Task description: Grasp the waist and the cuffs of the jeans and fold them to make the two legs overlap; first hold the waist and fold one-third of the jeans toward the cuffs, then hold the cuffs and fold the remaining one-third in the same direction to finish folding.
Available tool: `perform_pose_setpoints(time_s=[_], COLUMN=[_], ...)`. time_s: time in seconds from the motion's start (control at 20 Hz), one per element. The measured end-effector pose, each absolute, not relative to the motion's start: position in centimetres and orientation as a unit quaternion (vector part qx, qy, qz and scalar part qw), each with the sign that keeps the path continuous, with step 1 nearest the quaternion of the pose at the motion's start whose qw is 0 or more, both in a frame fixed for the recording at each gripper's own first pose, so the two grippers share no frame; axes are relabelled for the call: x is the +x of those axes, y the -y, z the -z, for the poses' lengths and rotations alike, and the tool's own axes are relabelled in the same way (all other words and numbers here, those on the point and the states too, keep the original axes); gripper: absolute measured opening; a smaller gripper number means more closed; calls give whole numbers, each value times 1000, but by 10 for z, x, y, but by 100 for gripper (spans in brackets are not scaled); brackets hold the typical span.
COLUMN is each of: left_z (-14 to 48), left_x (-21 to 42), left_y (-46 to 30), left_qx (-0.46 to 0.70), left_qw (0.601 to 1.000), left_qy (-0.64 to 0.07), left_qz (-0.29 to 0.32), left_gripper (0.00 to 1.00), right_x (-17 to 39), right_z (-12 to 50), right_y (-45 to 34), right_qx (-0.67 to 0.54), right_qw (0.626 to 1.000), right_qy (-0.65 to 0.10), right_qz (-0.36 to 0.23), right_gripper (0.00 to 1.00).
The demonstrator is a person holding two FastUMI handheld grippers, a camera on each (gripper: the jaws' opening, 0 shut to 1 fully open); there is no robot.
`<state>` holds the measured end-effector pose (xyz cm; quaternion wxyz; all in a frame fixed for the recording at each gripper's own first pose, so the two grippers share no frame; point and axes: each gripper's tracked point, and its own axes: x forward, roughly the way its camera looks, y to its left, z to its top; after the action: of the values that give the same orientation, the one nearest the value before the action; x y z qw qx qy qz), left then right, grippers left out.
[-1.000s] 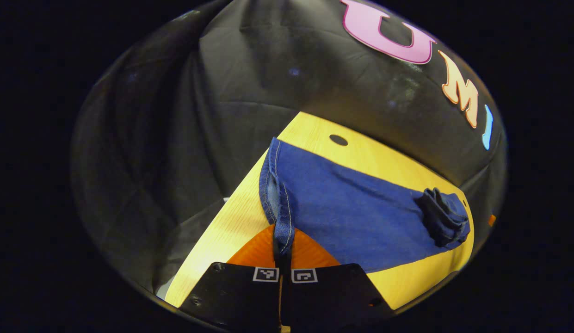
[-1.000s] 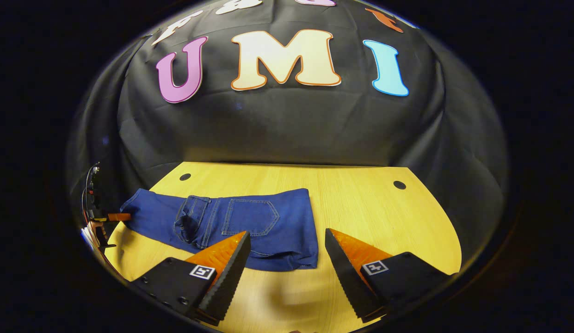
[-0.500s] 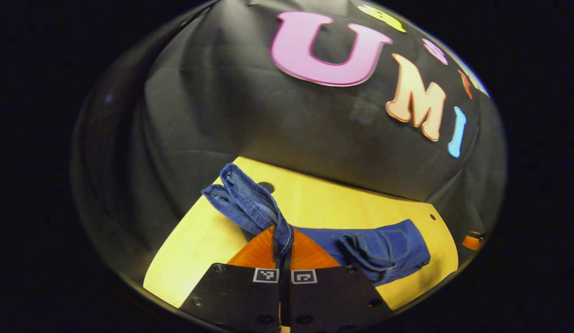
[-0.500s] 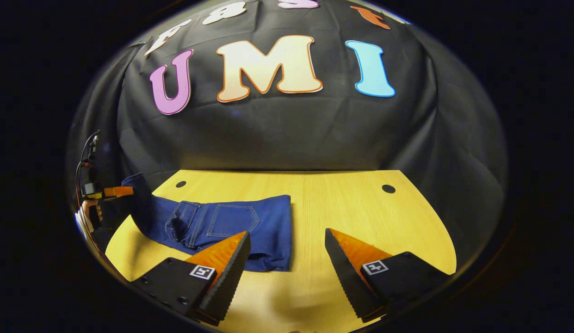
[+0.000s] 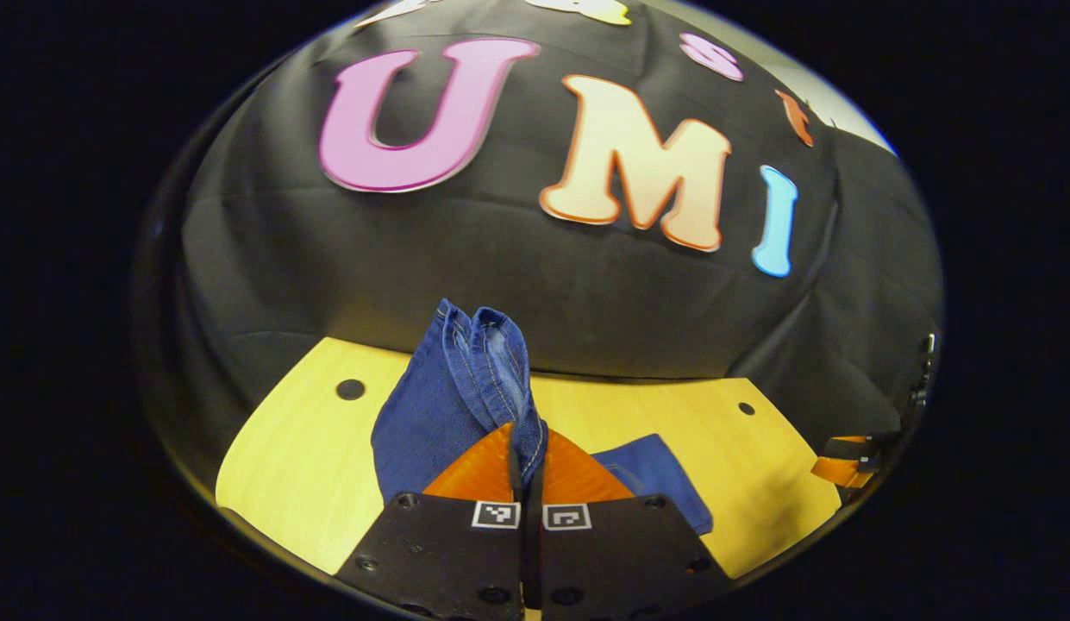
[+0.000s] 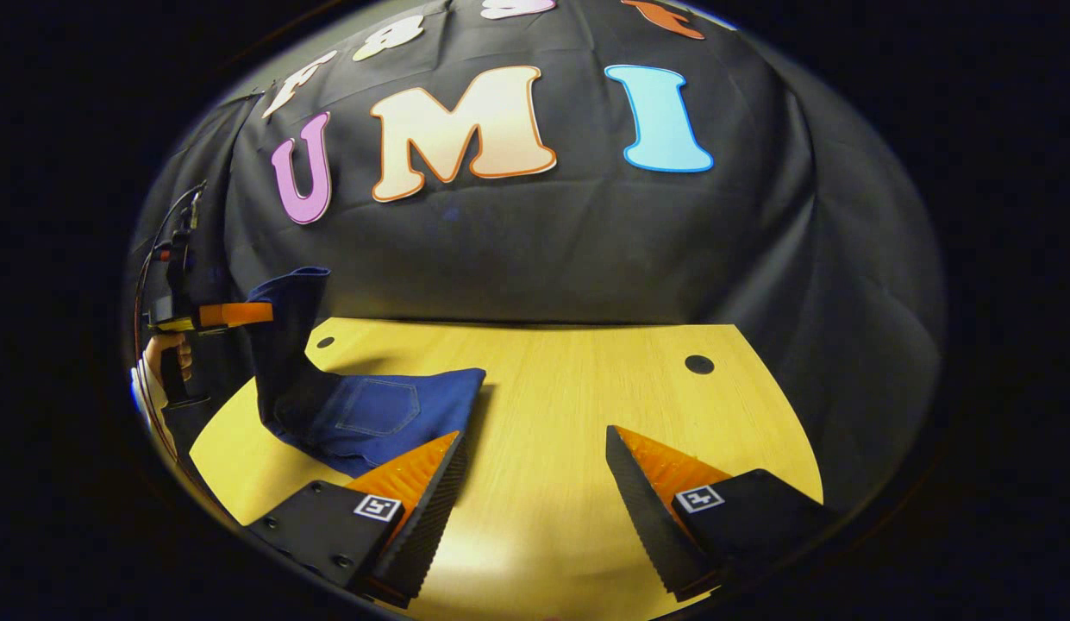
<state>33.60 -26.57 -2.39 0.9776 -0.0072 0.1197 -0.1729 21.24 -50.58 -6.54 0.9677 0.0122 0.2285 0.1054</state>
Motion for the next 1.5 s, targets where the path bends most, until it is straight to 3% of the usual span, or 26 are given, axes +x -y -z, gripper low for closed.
perform_pose_setpoints(time_s=[0.25, 0.55, 0.7, 0.8, 0.85, 1.0, 1.05, 1.5], left_z=[83, 187, 202, 198, 203, 189, 179, 92], left_x=[321, 319, 313, 301, 294, 272, 270, 222], left_y=[347, 359, 356, 372, 385, 374, 359, 245], left_qx=[57, 150, 127, 82, 55, 48, 56, 86], left_qw=[966, 953, 955, 950, 941, 940, 944, 964], left_qy=[-160, -213, -228, -238, -252, -248, -237, -156], left_qz=[197, 157, 138, 186, 221, 230, 223, 198], left_gripper=[0, 0, 0, 1, 26, 100, 96, 95], right_x=[216, 217, 213, 209, 205, 193, 187, 134], right_z=[79, 89, 89, 84, 80, 61, 53, -16], right_y=[526, 533, 531, 529, 526, 511, 506, 452], right_qx=[23, 35, 41, 44, 49, 65, 67, 144], right_qw=[965, 964, 963, 963, 963, 966, 968, 976], right_qy=[-234, -237, -239, -237, -236, -221, -214, -144], right_qz=[-114, -118, -120, -118, -117, -113, -108, -73], right_gripper=[99, 99, 99, 99, 99, 99, 99, 99])
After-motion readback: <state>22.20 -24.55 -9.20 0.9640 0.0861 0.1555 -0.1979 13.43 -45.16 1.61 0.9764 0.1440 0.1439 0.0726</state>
